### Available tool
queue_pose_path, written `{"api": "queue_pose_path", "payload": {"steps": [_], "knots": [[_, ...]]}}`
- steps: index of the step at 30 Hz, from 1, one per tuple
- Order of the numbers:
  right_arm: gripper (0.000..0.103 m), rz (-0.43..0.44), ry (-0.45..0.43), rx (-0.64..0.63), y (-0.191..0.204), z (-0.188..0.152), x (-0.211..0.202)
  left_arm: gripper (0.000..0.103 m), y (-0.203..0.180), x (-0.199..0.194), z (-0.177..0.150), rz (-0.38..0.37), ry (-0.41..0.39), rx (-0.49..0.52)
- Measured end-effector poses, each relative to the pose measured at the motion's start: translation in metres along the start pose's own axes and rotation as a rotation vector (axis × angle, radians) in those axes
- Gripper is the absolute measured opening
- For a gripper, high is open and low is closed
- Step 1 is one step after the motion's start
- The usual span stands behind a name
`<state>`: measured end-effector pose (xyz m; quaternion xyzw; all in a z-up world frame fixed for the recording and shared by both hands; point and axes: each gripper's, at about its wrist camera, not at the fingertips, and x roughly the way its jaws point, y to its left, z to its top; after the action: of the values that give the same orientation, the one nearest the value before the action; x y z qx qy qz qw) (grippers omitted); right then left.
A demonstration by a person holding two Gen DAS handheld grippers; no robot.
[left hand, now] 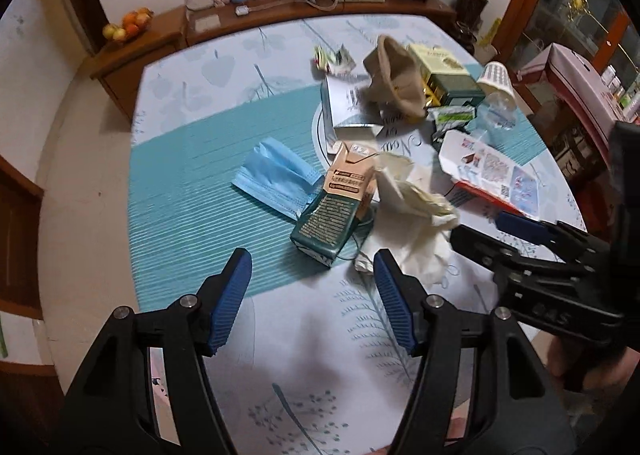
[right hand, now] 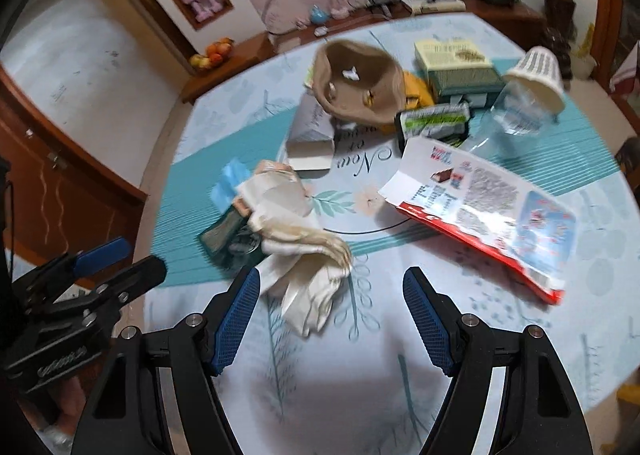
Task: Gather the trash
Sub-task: 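Grasp the green drink carton with the left tool while the right tool grasps the white tissue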
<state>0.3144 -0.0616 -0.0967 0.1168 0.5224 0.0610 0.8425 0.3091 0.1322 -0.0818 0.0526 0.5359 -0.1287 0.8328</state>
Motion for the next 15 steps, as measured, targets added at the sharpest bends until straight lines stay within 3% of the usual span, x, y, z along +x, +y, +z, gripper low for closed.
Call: {"api": "queue_pose_path", "payload": {"steps": [7,11,15], "knots": [[0.073,-0.011,0.052,0.021,0.005,0.013,0.058,0.060,0.011,0.044,0.018,-0.054,0.068,-0.001],[0.045,-0.005,0.072,0.049,0.004,0.017,0.076,0.060,0.011,0.067,0.028,-0.081,0.111,-0.007],[0.035,-0.004,0.068,0.086,-0.002,0.018,0.079,0.060,0.005,0.084,0.034,-0.092,0.149,0.012]]}}
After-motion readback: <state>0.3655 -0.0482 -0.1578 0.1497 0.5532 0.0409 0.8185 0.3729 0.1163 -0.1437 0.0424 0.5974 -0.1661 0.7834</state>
